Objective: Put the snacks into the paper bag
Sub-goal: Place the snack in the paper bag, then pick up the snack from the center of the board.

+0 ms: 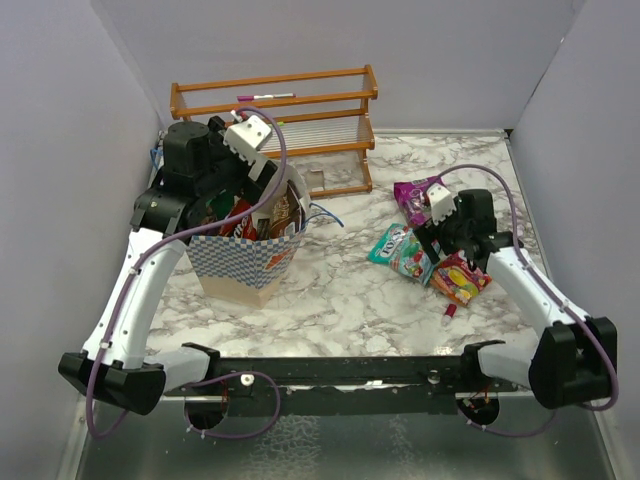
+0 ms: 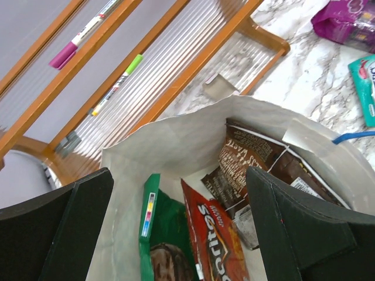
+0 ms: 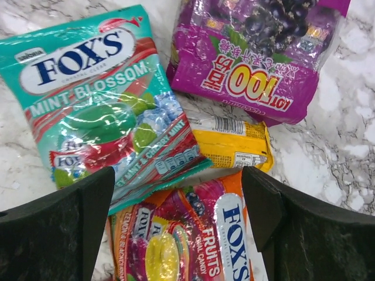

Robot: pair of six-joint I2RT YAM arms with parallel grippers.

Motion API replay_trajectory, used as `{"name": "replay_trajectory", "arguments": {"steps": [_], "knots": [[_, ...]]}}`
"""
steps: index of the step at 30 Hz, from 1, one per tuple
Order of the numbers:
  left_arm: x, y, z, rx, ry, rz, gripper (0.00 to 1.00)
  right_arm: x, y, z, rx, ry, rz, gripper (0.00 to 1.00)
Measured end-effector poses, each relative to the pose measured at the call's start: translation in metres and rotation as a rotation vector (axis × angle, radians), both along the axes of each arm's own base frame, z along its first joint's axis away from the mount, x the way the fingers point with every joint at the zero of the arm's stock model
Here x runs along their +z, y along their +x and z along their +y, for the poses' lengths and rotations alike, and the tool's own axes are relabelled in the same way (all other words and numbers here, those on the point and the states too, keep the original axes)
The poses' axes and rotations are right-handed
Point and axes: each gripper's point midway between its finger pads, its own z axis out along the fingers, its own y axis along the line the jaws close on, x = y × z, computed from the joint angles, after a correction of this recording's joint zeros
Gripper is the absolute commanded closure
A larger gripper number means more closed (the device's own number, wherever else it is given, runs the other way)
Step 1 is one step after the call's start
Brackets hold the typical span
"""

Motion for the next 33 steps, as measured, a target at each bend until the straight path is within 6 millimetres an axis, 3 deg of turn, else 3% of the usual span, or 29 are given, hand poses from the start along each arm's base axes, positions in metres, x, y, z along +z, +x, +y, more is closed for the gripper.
{"name": "replay_trajectory", "arguments": {"steps": [5,15,24,33], "knots": [[-0.001,0.003,-0.011,-0.034,-0.045,0.015,0.01,-0.017,0.008,-0.008,-0.028,-0.006,0.096,0.17],[0.004,0.0,-0.022,-0.08,-0.09,0.014,0.01,-0.034,0.033,0.008,0.039,0.032,0.224,0.38],[0.002,0.0,-0.024,-0.091,-0.097,0.021,0.01,-0.061,0.027,0.018,0.085,0.062,0.346,0.47],[0.001,0.0,-0.026,-0.096,-0.104,0.029,0.01,-0.07,0.024,0.029,0.132,0.116,0.385,0.77]]}}
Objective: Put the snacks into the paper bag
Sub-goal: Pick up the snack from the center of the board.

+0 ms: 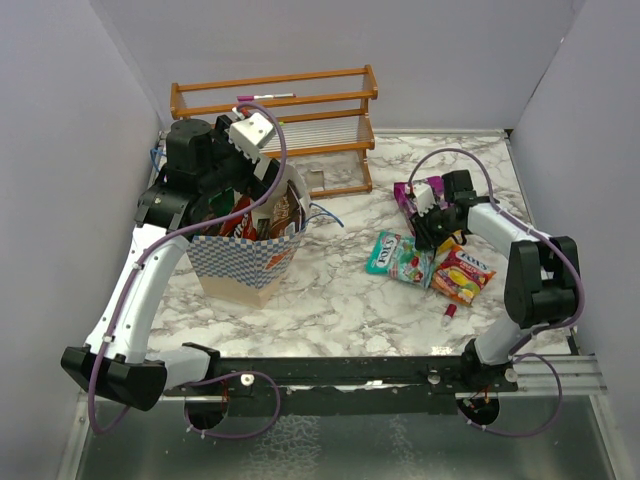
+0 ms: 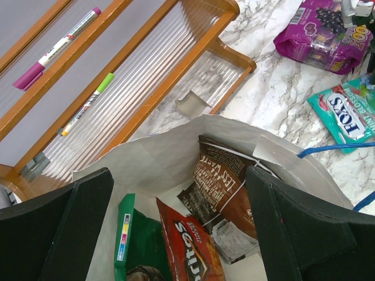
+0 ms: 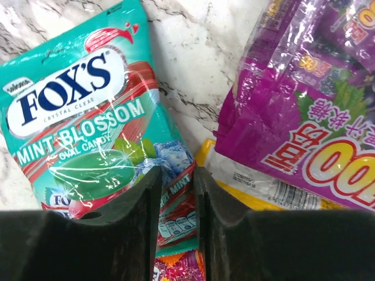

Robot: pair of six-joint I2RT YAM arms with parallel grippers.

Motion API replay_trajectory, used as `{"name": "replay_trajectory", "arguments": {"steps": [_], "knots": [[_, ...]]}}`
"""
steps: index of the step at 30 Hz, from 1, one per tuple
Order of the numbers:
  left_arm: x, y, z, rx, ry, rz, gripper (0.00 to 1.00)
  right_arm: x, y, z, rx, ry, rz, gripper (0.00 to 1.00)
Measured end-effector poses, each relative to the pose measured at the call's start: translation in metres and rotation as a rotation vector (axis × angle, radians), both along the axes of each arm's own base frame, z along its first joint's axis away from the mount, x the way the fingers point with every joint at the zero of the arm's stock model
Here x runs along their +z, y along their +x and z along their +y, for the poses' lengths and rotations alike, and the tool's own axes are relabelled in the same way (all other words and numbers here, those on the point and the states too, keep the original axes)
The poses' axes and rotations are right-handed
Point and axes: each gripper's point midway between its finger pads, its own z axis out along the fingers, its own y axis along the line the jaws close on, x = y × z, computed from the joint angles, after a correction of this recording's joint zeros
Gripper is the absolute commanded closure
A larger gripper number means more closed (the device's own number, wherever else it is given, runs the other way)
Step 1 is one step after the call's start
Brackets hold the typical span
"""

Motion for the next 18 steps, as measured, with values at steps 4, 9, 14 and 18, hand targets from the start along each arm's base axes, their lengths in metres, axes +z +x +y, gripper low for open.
{"name": "replay_trajectory", "arguments": {"steps": [4,9,14,18], "knots": [[0.0,0.0,-0.001,-0.002,-0.005,0.003,0.01,0.001,-0.003,0.005,0.02,0.023,0.011,0.95],[0.0,-0.001,-0.002,-0.009,-0.01,0.005,0.01,0.003,-0.007,0.009,0.039,0.044,0.028,0.99],[0.0,-0.002,-0.003,-0.011,-0.014,0.008,0.01,0.009,-0.012,0.011,0.053,0.059,0.03,0.99],[0.0,-0.002,-0.003,-0.013,-0.016,0.01,0.01,0.021,-0.014,0.013,0.059,0.071,0.01,0.99]]}}
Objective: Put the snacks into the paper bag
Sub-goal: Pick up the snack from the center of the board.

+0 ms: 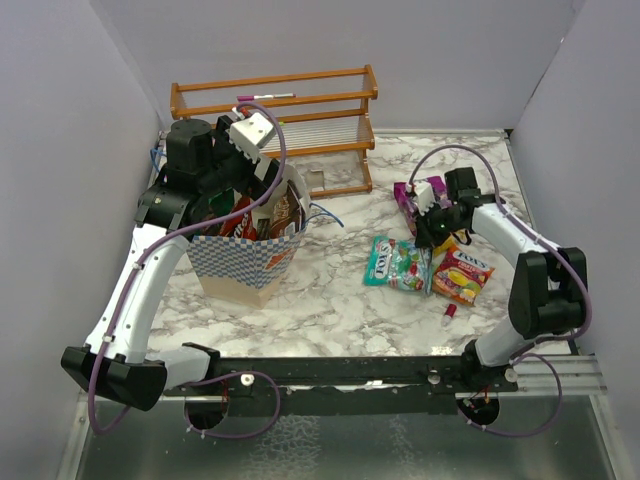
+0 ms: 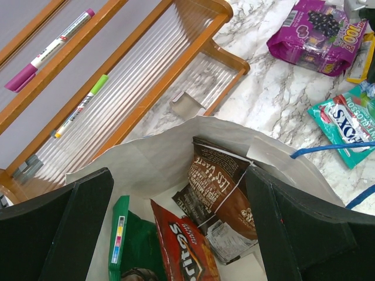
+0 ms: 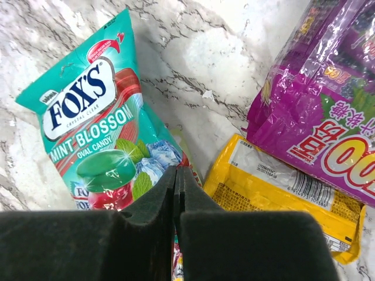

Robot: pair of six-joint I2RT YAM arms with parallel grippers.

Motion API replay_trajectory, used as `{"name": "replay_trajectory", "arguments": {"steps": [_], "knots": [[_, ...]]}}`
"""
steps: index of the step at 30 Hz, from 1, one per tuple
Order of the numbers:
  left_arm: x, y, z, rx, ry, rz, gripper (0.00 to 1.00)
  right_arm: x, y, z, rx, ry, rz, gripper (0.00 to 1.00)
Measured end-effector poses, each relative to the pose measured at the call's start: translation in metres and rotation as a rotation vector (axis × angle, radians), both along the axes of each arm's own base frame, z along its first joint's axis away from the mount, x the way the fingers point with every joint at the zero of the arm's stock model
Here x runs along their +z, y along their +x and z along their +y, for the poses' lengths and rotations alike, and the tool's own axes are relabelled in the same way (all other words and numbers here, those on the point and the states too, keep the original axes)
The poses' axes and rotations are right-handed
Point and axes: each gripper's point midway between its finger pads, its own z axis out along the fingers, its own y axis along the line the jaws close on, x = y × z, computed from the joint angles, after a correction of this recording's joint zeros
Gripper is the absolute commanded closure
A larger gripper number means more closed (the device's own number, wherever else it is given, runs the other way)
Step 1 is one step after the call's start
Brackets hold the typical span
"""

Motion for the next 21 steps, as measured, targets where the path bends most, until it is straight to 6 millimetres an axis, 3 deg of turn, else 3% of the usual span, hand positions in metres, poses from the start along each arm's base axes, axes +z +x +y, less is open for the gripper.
{"name": "replay_trajectory", "arguments": {"steps": [3,9,12,17,21], "knots": [[0.0,0.0,-0.001,-0.003,-0.002,0.001,0.01,0.009,0.0,0.001,0.004,0.01,-0.023,0.95],[0.0,-0.001,-0.001,-0.009,-0.004,0.002,0.01,0.013,0.002,0.001,0.03,0.002,-0.029,0.58],[0.0,-0.001,-0.002,-0.01,-0.004,0.002,0.01,0.017,0.007,0.006,0.057,0.019,-0.033,0.47],[0.0,-0.002,-0.002,-0.011,-0.004,0.001,0.01,0.028,0.017,0.022,0.124,0.044,-0.057,0.34],[0.002,-0.003,-0.001,-0.013,-0.003,-0.005,0.01,0.027,0.023,0.049,0.207,0.05,-0.061,0.26]]}}
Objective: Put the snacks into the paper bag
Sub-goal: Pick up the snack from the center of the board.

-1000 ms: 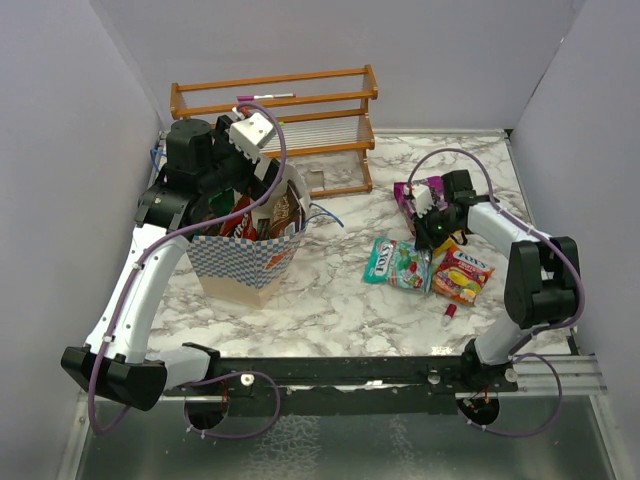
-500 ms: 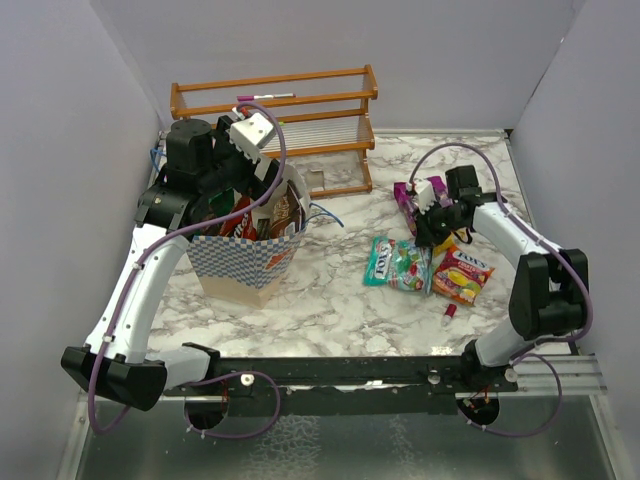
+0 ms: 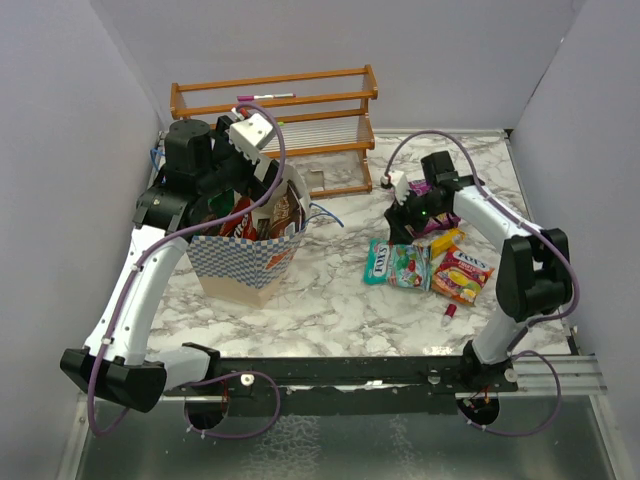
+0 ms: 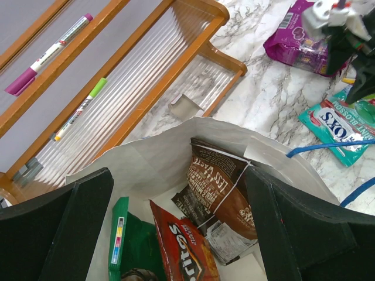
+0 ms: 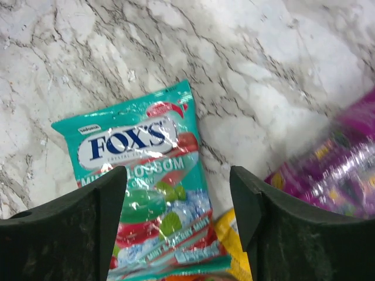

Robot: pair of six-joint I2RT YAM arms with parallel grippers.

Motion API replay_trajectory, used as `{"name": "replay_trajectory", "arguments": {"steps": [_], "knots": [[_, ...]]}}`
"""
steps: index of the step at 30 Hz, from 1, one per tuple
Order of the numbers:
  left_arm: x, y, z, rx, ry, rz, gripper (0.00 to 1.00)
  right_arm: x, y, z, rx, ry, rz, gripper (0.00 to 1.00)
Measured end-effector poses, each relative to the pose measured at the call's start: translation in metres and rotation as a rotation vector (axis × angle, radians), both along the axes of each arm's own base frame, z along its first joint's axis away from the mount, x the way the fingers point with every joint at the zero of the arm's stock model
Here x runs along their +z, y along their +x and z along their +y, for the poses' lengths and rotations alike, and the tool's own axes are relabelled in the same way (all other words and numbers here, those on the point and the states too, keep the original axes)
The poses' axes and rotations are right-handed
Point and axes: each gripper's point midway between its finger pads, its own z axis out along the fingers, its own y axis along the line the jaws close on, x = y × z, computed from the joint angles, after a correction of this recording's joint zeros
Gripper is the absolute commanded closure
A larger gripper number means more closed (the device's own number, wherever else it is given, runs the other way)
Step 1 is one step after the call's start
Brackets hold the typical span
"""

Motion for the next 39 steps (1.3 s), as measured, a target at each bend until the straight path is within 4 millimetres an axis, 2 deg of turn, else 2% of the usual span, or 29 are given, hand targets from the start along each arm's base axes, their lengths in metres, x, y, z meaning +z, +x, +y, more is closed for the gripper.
{"name": "replay_trajectory", "arguments": {"steps": [5,11,16,19,27,31,39], "knots": [[0.002,-0.003,0.0,-0.004,0.001,-0.006,0.01,-0.019,0.003,0.021,0.078,-0.022,0.03,0.21],[0.004,-0.004,0.001,-0.007,0.001,-0.013,0.01,-0.048,0.001,0.018,0.105,-0.072,0.092,0.19],[0.004,-0.004,0.0,-0.009,0.001,-0.013,0.01,-0.061,-0.005,0.011,0.114,-0.106,0.121,0.22],[0.004,-0.004,0.0,-0.01,0.0,-0.013,0.01,-0.067,-0.011,0.01,0.119,-0.11,0.137,0.31],[0.003,-0.005,-0.002,-0.021,0.003,-0.011,0.01,-0.072,-0.018,0.011,0.126,-0.097,0.15,0.72],[0.003,-0.006,-0.002,-0.025,0.004,-0.014,0.01,-0.071,-0.019,0.014,0.129,-0.079,0.154,0.97],[0.003,-0.006,-0.003,-0.02,-0.007,-0.007,0.01,-0.062,-0.019,0.015,0.127,-0.065,0.147,0.99]]}}
